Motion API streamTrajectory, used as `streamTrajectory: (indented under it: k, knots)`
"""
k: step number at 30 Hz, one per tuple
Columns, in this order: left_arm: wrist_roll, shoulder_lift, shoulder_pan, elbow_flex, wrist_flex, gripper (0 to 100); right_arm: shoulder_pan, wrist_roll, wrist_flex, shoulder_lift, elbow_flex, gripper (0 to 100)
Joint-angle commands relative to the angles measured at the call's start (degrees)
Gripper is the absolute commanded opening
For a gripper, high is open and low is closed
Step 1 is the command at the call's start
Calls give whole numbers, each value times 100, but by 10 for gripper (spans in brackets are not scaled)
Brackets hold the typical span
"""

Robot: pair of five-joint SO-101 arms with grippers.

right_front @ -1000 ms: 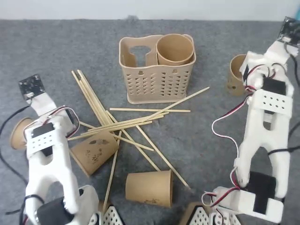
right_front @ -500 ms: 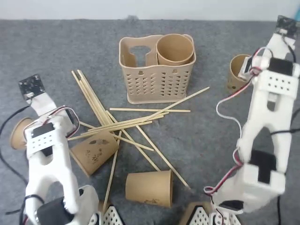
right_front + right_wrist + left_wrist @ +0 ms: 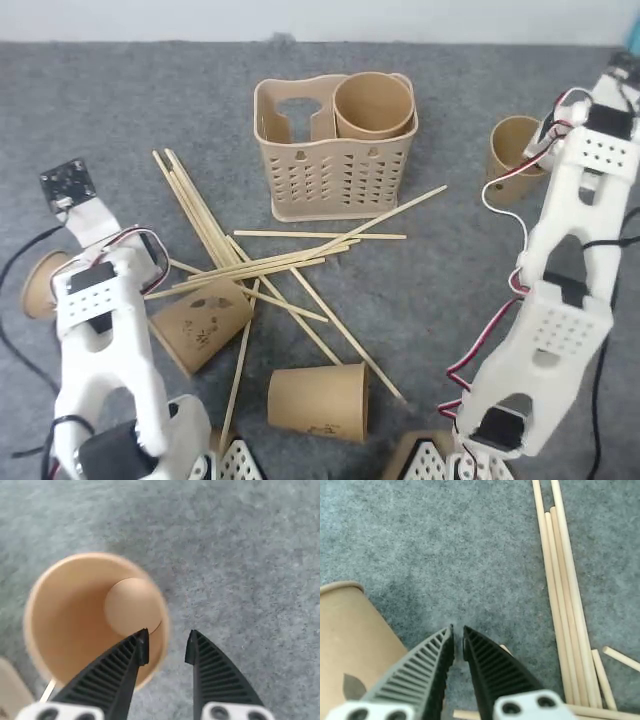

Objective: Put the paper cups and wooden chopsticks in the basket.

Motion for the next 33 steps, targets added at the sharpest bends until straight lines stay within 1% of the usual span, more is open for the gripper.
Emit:
streamTrajectory:
  k: [1,3,5,8,10,13,20,24,33]
  knots:
    - [0,18,26,-31,-149,30,84,-167,-136,127,-448,77]
    - [0,18,26,-31,-149,30,92,-167,-163,180,-492,0]
    - [0,18,44,-31,-149,30,101,-202,-119,163,-510,28]
    - [0,18,53,-40,-149,30,127,-554,-84,-22,-519,4]
    - [0,18,53,-40,-149,30,215,-756,-22,-215,-510,8]
    - [0,18,53,-40,-149,31,251,-1029,154,-602,-510,7]
    - [0,18,62,-40,-158,31,198,-1380,567,-1763,-510,7]
    - [0,18,62,-40,-158,31,-110,-1468,593,-2440,-510,7]
    - [0,18,62,-40,-158,31,-1420,-1468,558,-3538,-510,7]
